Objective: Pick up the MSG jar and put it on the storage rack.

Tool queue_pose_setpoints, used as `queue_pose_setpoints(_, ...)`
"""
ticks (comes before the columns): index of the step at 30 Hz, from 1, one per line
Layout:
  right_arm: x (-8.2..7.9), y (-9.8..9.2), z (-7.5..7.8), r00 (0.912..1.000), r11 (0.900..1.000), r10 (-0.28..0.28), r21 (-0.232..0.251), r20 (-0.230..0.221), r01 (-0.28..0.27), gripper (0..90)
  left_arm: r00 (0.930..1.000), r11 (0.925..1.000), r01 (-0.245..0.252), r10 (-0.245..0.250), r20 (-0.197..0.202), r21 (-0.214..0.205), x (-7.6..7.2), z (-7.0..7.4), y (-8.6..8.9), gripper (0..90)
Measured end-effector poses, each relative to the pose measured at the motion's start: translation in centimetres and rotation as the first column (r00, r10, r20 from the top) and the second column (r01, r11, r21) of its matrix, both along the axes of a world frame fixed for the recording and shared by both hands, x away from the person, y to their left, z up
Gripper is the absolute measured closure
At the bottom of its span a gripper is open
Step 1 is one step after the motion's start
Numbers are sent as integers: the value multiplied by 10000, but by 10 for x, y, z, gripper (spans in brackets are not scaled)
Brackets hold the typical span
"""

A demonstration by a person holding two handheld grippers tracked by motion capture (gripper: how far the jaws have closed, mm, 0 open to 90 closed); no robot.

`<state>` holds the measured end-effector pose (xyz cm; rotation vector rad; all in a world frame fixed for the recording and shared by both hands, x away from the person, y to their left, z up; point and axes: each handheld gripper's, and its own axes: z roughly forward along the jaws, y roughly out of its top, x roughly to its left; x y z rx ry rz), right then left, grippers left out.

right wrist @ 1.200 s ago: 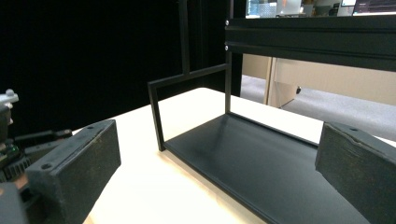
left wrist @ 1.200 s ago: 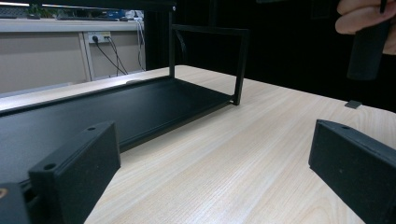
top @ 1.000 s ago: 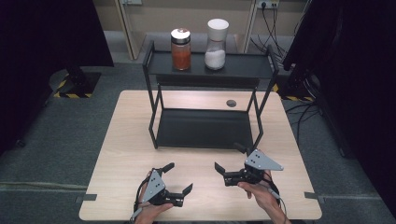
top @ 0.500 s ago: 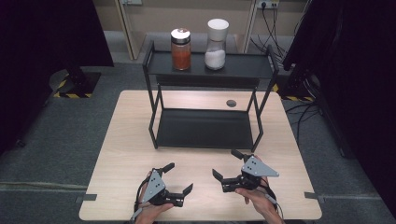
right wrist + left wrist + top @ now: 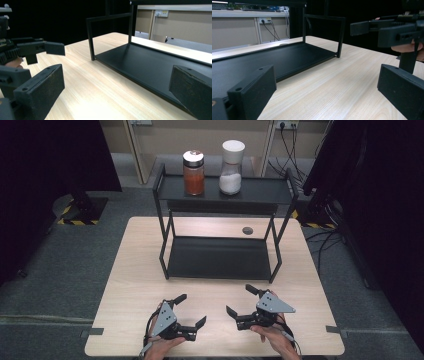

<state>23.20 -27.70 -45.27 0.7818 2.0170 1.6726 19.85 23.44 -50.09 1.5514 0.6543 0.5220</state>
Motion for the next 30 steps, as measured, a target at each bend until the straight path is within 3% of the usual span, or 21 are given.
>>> queue_pose_setpoints(9, 0, -1, -10, 9998, 10000, -2, -64, -200, 1, 3, 10000, 10000, 47, -47, 56, -51, 0, 1, 0, 14)
queue_pose_setpoints(30, 0, -2, -13, 9996, 10000, -48, 26, -276, 49, 3, 9999, 10000, -45, 46, 143, -89, -3, 1, 2, 14)
